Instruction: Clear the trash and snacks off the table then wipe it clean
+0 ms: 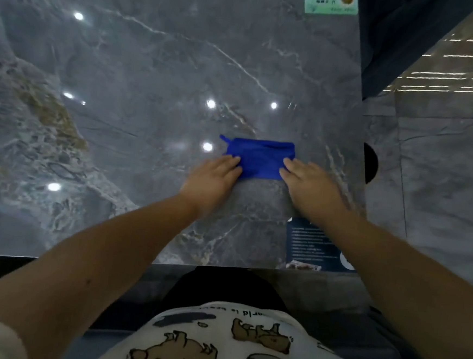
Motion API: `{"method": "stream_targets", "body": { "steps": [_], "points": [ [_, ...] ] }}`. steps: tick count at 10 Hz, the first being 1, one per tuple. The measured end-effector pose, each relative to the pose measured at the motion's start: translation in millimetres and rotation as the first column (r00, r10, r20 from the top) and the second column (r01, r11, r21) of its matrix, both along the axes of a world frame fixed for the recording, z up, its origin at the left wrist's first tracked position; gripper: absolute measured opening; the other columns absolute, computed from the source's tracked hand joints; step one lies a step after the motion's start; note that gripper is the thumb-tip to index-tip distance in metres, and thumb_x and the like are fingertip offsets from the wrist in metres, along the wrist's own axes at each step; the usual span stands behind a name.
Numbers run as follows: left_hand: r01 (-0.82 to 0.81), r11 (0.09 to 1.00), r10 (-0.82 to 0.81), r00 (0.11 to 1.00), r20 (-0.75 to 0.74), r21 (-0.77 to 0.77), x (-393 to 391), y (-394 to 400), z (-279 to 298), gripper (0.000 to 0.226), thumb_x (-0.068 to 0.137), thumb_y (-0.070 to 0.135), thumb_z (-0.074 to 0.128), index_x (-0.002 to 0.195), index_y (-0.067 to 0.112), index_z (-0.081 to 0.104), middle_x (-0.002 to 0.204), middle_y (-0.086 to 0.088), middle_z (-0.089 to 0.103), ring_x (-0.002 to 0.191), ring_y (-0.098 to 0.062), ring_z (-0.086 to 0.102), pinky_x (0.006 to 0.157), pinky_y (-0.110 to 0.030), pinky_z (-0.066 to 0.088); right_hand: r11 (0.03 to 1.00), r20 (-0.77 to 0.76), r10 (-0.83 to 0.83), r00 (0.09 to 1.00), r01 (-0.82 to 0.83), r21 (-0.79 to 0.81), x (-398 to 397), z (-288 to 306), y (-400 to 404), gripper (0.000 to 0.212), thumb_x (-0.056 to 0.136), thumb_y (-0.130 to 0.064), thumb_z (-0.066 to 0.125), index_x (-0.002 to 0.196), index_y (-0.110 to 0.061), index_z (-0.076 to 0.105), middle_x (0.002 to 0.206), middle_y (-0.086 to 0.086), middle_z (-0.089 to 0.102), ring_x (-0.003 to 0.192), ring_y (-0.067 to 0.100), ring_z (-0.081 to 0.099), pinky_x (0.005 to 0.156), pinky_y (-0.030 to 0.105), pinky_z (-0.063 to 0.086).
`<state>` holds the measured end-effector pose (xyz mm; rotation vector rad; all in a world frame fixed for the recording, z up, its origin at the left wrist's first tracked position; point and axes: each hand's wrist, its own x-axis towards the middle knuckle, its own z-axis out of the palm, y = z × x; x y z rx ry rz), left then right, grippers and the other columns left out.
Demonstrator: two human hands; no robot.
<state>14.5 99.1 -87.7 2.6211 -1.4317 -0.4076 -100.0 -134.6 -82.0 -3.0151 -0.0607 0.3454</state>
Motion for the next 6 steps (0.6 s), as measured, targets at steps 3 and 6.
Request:
{"method": "stream_targets", "body": {
  "steps": [3,6],
  "points": [
    [0.057,0.997,-0.053,0.996,-0.079,0.055,-39,21,2,0.048,0.098,0.034,0.041,0.141,0.013,0.046,0.153,-0.006,0.035,0.143,-0.025,0.029,0.115,-0.039,0.019,0.992,0.001,-0.122,0.993,0.122,0.021,-63,9,34,0.040,0.078,-0.017,0.069,0.117,-0.009,0.065,0.131,0.013,0.060,0.117,0.030,0.059,0.099,0.049,0.044],
    [-0.112,0.993,0.114,0.984,-0.139,0.022,-48,58,26,0.052,0.096,0.035,0.042,0.144,0.016,0.040,0.152,-0.008,0.037,0.136,-0.027,0.036,0.111,-0.036,0.023,0.988,0.053,-0.155,0.986,0.156,-0.002,-42,25,60,0.038,0.075,-0.017,0.073,0.110,-0.007,0.067,0.125,0.022,0.061,0.111,0.040,0.060,0.094,0.053,0.047]
  ]
}}
